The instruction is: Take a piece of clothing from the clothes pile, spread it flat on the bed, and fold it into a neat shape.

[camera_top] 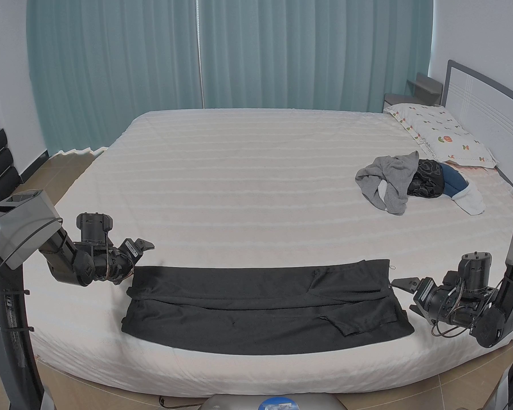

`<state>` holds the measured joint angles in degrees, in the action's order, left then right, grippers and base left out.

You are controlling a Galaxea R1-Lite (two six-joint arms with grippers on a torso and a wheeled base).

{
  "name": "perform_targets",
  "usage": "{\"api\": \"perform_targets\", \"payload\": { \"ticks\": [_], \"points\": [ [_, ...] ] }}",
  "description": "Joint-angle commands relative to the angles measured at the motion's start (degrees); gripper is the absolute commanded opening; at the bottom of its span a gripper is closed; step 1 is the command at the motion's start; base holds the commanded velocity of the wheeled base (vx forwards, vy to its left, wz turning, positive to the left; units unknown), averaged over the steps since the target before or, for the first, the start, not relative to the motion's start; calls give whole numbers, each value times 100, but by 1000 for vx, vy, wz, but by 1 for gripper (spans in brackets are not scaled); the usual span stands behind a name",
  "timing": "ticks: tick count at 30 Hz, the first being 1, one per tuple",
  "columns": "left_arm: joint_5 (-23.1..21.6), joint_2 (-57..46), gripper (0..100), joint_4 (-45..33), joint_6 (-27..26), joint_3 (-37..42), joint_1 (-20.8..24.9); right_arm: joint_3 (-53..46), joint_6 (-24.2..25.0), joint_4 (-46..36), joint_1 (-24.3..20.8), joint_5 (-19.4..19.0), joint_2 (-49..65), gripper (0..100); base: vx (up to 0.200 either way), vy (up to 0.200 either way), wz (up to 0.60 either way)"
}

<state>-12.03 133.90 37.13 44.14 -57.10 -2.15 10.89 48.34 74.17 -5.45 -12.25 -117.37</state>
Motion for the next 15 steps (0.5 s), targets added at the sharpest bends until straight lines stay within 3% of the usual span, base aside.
{"api": "perform_targets", "payload": {
  "ticks": [1,15],
  "points": [
    [8,83,0,5,-37,32,30,1,0,1,9,3,-14,100,0,0,0],
    [526,171,0,40,15,-12,-5,-113,-8,1,-26,39,39,100,0,0,0]
  ]
}}
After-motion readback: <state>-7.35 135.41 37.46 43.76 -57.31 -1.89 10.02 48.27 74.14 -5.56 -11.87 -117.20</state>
